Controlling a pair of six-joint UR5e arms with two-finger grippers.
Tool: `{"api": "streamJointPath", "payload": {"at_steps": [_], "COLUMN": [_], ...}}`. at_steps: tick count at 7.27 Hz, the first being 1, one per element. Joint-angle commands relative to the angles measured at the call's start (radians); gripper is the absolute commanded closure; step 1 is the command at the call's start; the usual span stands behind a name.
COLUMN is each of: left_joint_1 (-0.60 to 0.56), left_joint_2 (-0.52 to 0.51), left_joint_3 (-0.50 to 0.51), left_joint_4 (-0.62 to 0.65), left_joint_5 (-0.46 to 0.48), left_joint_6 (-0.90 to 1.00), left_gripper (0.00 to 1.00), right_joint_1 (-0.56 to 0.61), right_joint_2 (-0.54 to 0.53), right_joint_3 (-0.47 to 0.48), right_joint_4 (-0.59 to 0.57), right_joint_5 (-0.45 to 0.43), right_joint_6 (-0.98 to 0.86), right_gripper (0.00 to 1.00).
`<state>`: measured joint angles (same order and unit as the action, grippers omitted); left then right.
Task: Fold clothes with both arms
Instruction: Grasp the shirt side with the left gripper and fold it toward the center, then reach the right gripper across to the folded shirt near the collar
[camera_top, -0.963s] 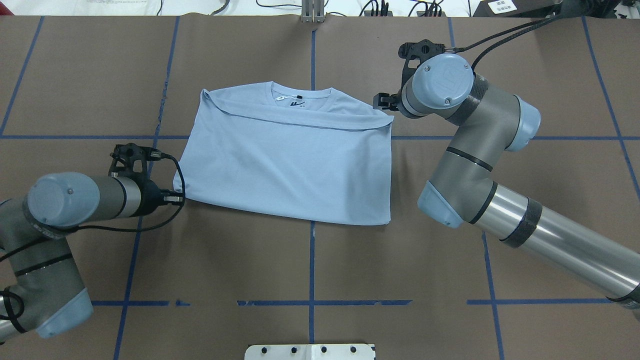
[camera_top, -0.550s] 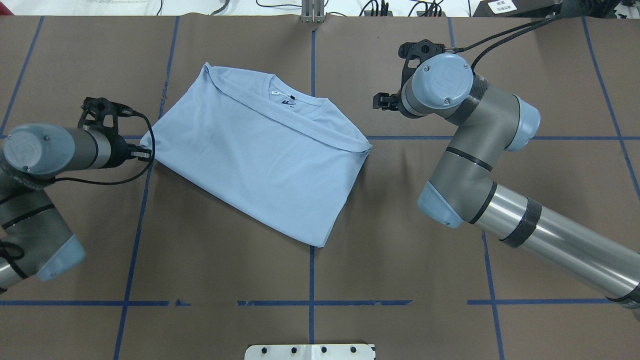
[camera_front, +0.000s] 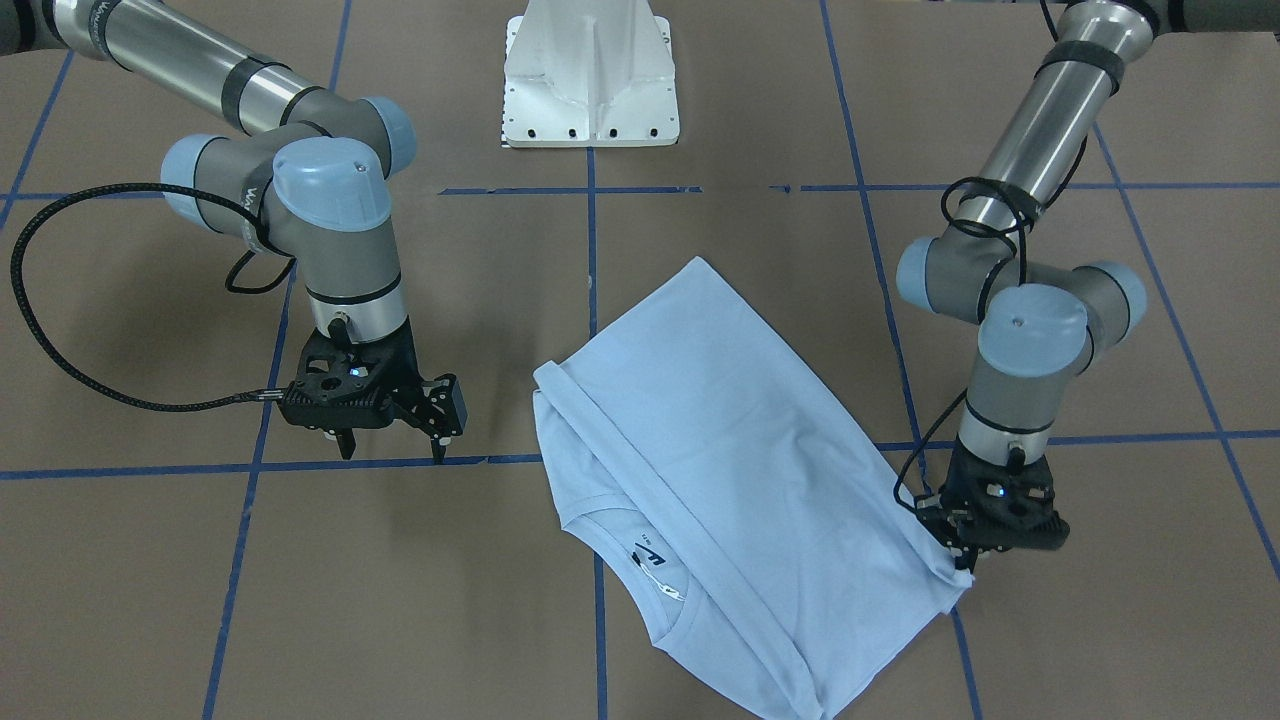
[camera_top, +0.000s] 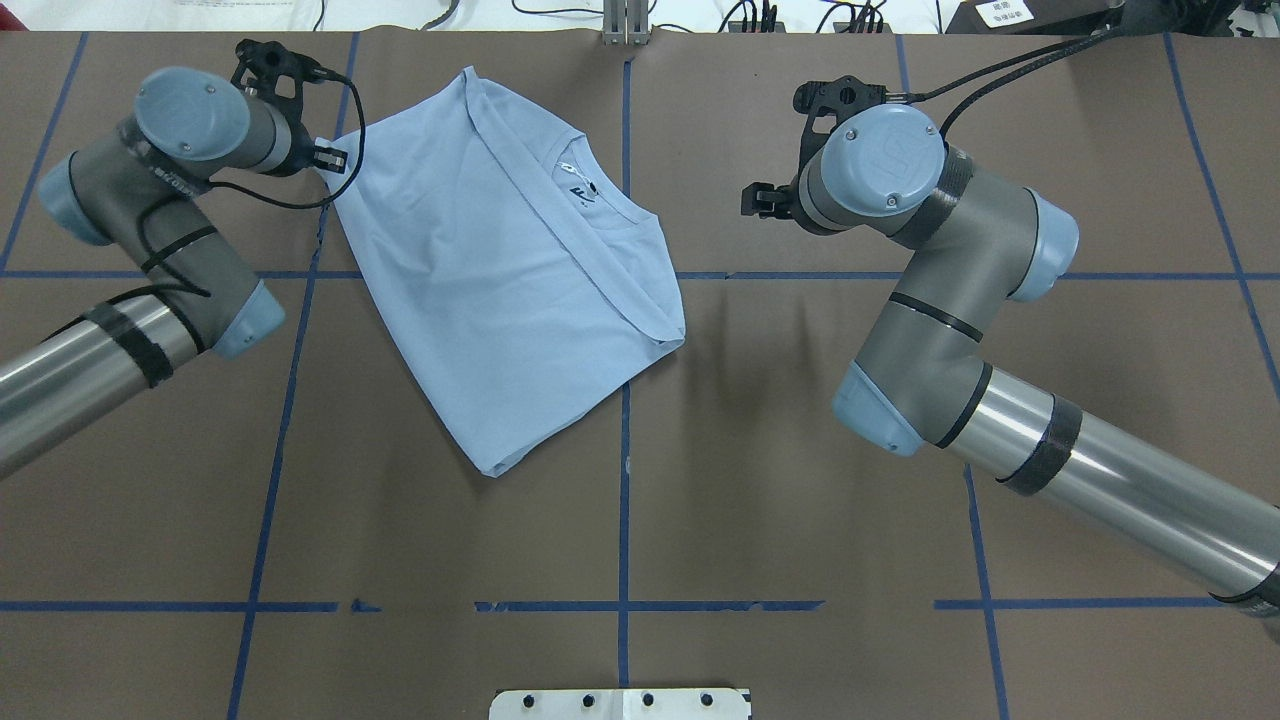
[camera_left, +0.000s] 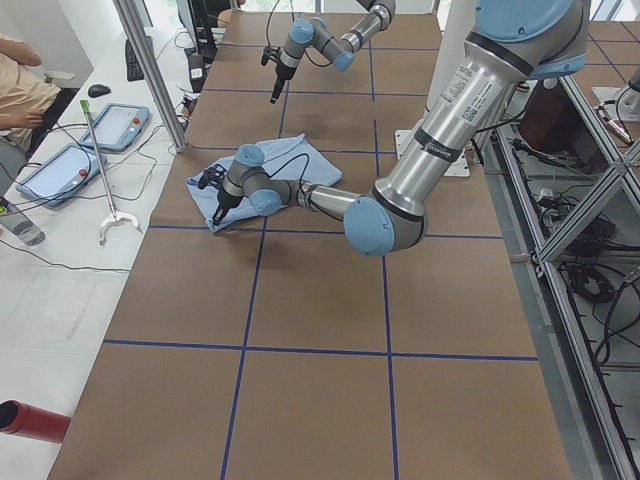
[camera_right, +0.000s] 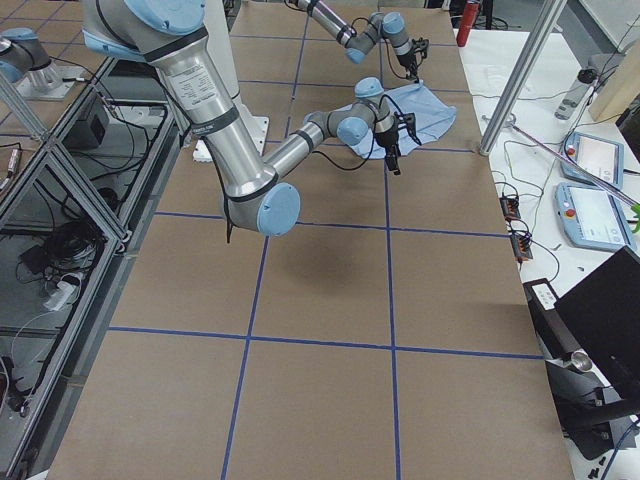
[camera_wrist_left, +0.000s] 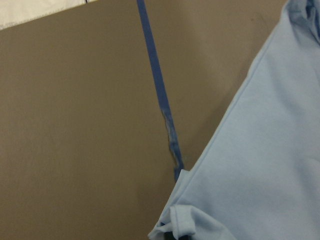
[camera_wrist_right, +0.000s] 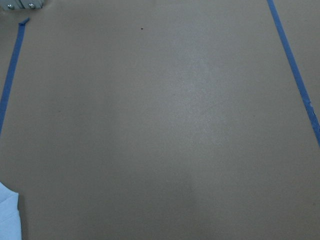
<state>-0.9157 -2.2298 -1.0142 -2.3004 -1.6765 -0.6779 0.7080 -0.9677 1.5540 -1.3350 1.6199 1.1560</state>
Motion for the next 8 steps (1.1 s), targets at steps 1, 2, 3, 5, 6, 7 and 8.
{"api": "streamJointPath", "payload": {"at_steps": [1, 2, 3, 5, 6, 7, 8], "left_joint_1": [-0.073, -0.090, -0.091, -0.091, -0.092, -0.091, -0.078], "left_joint_2": [-0.065, -0.062, -0.059, 0.025, 0.085, 0.134, 0.168], "left_joint_3": [0.124, 0.124, 0.126, 0.055, -0.072, -0.158, -0.235], "left_joint_4": [-0.054, -0.054, -0.054, -0.156, -0.155, -0.154, -0.152], "left_joint_5": [0.000, 0.000, 0.000, -0.005, -0.040, -0.133, -0.159], "left_joint_6": [0.136, 0.174, 0.176, 0.173, 0.161, 0.097, -0.022], "left_gripper": [1.00, 1.00, 1.00, 0.01, 0.00, 0.00, 0.00], "right_joint_1": [-0.001, -0.007, -0.010, -0.047, -0.067, -0.088, -0.113], "right_joint_2": [-0.003, -0.005, -0.005, 0.009, 0.032, 0.074, 0.127], "right_joint_3": [0.014, 0.017, 0.018, 0.015, 0.012, 0.002, -0.033], "right_joint_4": [-0.001, 0.000, 0.000, 0.000, -0.001, -0.009, -0.016], "right_joint_5": [0.000, 0.000, 0.000, -0.006, -0.023, -0.038, -0.066], "right_joint_6": [0.001, 0.002, 0.011, 0.080, 0.159, 0.282, 0.432], "right_gripper": [0.00, 0.00, 0.00, 0.00, 0.00, 0.03, 0.11]}}
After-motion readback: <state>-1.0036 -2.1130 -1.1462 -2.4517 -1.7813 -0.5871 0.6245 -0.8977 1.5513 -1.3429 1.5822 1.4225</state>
